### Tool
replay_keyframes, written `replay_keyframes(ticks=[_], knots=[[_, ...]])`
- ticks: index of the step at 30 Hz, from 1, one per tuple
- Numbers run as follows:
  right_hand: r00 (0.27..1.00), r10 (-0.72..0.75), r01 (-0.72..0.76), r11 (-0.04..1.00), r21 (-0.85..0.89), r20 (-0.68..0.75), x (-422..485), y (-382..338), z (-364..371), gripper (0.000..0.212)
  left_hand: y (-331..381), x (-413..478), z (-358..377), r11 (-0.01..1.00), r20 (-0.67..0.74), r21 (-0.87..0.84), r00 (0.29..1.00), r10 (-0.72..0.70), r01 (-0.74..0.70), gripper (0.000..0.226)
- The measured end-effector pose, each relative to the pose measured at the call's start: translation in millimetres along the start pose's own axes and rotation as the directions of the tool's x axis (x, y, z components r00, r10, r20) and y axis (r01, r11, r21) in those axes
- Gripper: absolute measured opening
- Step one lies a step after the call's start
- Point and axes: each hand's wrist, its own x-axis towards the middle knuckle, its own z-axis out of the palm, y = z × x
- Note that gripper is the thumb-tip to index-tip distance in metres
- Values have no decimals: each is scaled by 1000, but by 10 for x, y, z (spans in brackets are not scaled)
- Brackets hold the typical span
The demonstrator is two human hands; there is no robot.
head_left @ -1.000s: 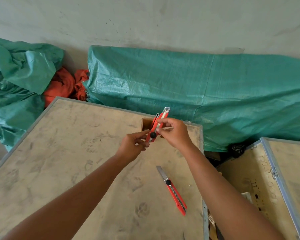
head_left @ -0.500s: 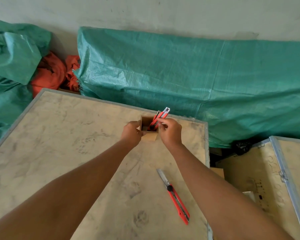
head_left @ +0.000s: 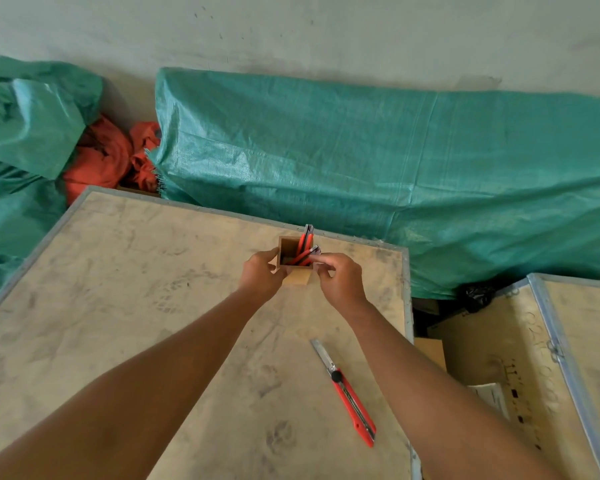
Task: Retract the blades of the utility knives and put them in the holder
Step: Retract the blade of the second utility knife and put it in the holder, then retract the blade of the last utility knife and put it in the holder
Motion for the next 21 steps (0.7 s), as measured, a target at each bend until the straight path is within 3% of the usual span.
replay_keyframes(ticks=[6,10,15,21], knots=[[999,37,-37,999,2,23,-487,132,-311,22,5,-509,4,999,-91,-28,995,28,-31,46],[980,161,-165,986,28,121,-871,298,-532,23,-65,-1081,213,977,2,-193,996,-90,88,38],[908,282,-285,958,-36,309,-1268,582,-652,23,-323,-1760,813,963,60,-193,982,-181,189,49],[807,308,-254,951,-174,504,-1476,737,-547,33,-517,-2252,1678,983,93,-22,980,-177,180,58]])
